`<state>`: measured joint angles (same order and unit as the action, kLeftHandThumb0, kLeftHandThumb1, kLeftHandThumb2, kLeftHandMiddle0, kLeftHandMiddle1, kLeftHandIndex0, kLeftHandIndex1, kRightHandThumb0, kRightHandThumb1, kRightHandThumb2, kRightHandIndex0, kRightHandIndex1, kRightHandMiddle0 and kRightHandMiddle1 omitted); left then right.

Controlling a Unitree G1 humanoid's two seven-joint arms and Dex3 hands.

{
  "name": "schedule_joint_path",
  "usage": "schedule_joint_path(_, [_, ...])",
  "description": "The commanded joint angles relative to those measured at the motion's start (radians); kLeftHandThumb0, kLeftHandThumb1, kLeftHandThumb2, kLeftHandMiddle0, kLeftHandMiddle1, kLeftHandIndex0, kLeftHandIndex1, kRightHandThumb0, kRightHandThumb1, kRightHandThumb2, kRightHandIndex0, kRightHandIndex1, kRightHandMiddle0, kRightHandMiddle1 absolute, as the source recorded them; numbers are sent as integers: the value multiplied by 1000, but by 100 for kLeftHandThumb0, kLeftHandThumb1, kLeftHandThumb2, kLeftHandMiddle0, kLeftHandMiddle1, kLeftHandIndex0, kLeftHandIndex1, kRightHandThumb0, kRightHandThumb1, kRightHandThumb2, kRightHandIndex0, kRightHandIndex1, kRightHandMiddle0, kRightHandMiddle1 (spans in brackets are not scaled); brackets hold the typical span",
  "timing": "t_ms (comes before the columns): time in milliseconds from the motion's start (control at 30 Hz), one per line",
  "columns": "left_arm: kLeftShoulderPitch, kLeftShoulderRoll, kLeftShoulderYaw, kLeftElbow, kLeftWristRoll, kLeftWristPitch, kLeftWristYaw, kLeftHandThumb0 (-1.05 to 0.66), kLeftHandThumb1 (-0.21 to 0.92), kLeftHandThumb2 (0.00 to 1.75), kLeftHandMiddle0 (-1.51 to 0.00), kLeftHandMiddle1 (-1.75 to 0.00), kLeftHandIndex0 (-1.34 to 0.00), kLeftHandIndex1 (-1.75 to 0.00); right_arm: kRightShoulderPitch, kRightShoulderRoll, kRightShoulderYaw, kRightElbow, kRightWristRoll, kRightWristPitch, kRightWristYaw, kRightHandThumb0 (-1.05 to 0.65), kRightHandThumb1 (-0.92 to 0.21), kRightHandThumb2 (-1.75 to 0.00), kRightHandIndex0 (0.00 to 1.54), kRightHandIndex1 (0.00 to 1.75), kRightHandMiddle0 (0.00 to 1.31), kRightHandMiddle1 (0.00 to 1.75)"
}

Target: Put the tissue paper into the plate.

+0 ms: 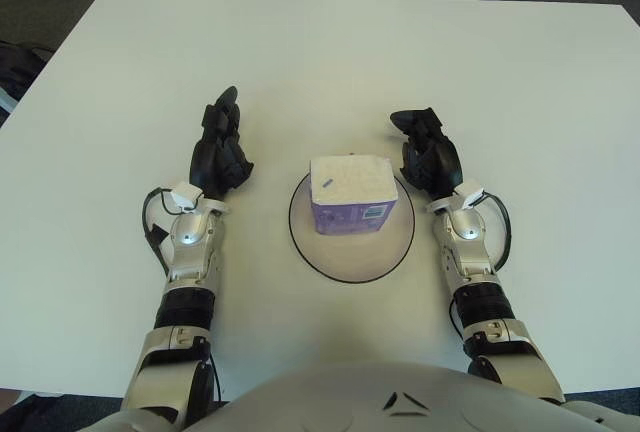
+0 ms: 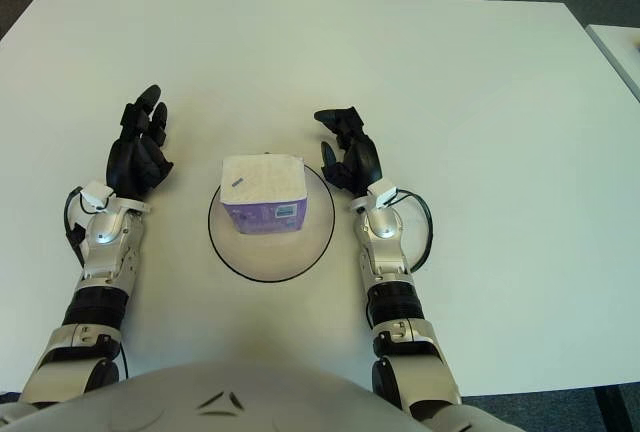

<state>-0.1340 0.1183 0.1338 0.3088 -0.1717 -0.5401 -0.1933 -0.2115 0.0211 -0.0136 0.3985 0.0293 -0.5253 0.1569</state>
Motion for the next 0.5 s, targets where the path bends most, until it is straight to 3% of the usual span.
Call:
schedule_joint_path(0, [148,-39,-20,12,46,25,37,-60,92,94,-19,-4,0,-52,232,5,3,208,0,60,3,-66,-92,-62,35,61,14,116])
schedule_joint_path(200, [220,-47,-28,-44,104,61,81,-58,92,93,-20,-4,0,-53,230,3,2,208,-1,58,3,-67,-92,-63,34,61,12,115])
schedule_joint_path(467, [238,-43,-32,-79,142,154,122,-62,92,88,-20,-4,0,-54,234,3,4,192,0,52,5,-67,-92,-64,35,61,11,115])
